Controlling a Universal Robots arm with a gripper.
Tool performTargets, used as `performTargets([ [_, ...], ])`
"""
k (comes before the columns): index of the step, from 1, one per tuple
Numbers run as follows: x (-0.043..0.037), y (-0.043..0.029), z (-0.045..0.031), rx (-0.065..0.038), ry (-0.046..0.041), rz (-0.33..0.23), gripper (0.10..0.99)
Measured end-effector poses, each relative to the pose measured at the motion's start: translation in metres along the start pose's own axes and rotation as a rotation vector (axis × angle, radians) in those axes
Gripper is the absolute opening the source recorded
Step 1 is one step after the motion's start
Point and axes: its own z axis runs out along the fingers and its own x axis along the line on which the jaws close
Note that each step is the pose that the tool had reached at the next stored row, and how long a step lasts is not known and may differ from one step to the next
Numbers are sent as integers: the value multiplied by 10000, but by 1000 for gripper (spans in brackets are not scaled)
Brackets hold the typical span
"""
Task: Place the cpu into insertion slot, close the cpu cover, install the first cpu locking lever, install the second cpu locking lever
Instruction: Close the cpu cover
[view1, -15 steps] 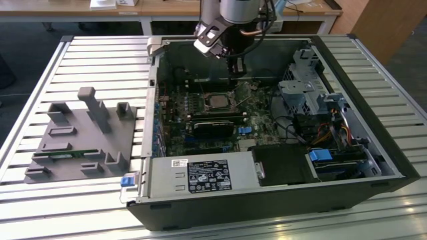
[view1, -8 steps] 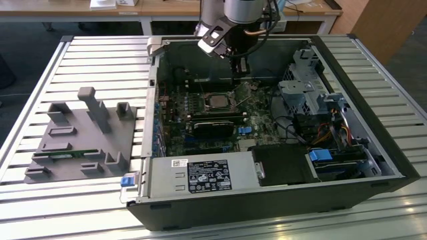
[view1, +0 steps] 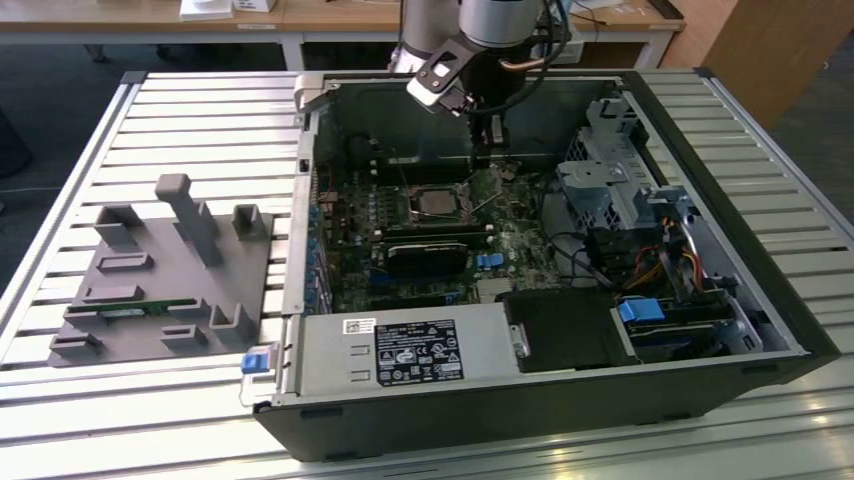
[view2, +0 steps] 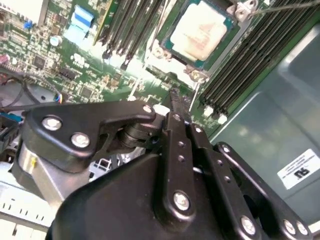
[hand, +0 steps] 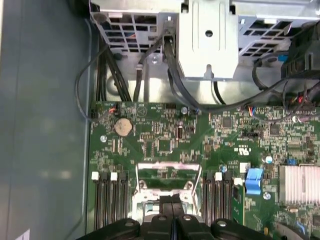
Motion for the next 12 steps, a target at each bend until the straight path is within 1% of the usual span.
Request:
performTargets([
  [2, 0, 59, 5, 19, 2, 1, 106],
  [5, 3, 185, 19, 90, 9, 1, 106],
  [6, 4, 208, 26, 103, 18, 0, 106],
  [12, 13, 328, 58, 108, 17, 0, 106],
])
